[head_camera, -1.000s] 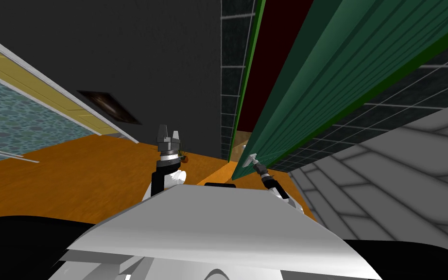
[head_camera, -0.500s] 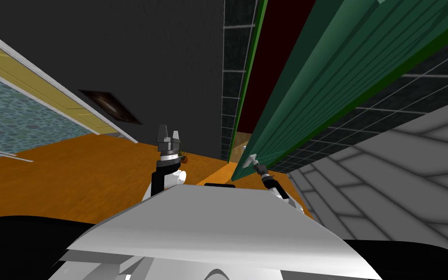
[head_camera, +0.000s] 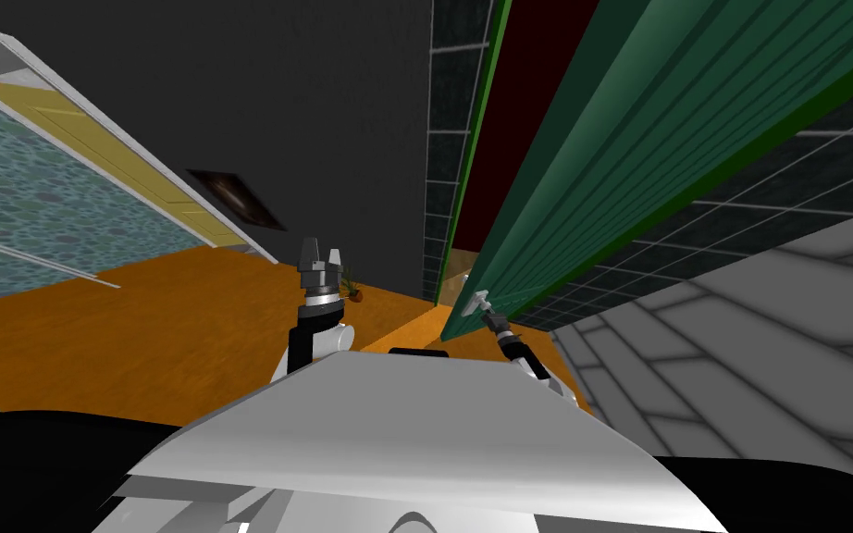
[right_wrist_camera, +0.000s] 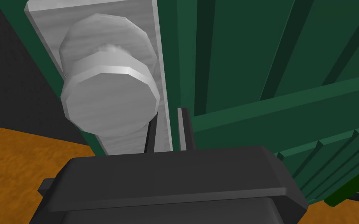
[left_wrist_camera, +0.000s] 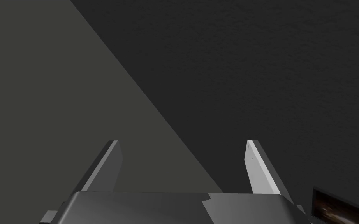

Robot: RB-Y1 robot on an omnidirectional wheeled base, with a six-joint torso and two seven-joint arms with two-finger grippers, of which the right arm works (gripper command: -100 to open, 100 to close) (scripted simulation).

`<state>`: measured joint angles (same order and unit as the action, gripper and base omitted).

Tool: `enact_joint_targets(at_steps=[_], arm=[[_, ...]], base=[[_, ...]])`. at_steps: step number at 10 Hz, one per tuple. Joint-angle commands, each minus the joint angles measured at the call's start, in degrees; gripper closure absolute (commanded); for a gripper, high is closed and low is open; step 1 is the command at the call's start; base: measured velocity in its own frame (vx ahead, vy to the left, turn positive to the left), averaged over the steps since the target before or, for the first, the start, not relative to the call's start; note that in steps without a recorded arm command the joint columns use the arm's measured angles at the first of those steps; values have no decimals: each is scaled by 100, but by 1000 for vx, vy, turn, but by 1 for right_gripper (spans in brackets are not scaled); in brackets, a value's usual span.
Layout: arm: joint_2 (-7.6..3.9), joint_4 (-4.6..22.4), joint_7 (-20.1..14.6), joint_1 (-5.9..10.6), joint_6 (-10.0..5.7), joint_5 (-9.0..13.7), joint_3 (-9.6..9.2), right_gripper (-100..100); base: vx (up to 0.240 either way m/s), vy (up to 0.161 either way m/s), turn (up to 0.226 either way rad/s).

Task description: Pull the door open

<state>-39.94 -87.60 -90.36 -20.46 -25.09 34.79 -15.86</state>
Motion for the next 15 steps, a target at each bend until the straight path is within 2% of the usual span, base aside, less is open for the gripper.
enact_joint_targets(at_steps=[1,4,6,10,11,12,13,15], arm=[[38,-26,-16,16,-192,-68,-141,-100],[32,3,-66,51,-480,-160,-305,-100],[31,8,-75,57,-533,-177,-335,-100],[26,37,-124,91,-812,-266,-494,-100],[-13,159,-133,74,-755,-229,-404,-100],[-211,95,-315,6,-625,-122,-324,-100],[-294,46,-392,-20,-571,-78,-291,-100],[-373,0,-466,-44,-519,-36,-261,-100]], base=[[-144,-111,118],[-180,-120,120],[-85,-79,55],[-113,-101,104],[-40,-66,7],[24,21,-9],[51,76,-4],[37,65,19]])
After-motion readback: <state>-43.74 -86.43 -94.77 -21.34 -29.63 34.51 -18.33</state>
